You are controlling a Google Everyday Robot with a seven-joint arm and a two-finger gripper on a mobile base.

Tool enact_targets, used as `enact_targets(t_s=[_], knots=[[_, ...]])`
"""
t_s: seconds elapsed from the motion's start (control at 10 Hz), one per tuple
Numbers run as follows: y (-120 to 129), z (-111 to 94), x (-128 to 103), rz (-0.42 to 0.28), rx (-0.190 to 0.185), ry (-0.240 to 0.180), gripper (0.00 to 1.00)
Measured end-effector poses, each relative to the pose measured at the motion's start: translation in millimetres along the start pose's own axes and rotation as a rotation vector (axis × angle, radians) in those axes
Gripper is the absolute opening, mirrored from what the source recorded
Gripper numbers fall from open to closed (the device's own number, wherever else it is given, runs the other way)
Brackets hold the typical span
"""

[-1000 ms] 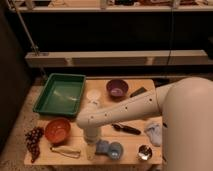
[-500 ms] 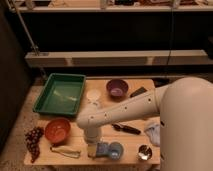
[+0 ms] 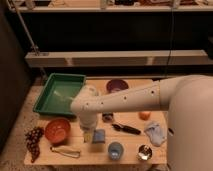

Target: Place sponge in metal cup

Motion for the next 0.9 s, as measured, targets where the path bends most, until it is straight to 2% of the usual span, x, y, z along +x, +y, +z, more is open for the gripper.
enact_targets(t_s=[0.2, 0.3, 0.4, 0.5, 0.7, 0.9], knots=[[47, -56, -6, 0.061, -0.014, 0.005, 0.00], [65, -74, -15, 0.095, -0.009, 0.001, 0.00], [84, -91, -30, 0.140, 0.000, -0.005, 0.00], [103, -105, -56, 0.203, 0.014, -0.011, 0.00], [120, -112, -104, 0.317, 0.046, -0.016, 0.00], [114, -102, -140, 0.415, 0.079, -0.012, 0.00]])
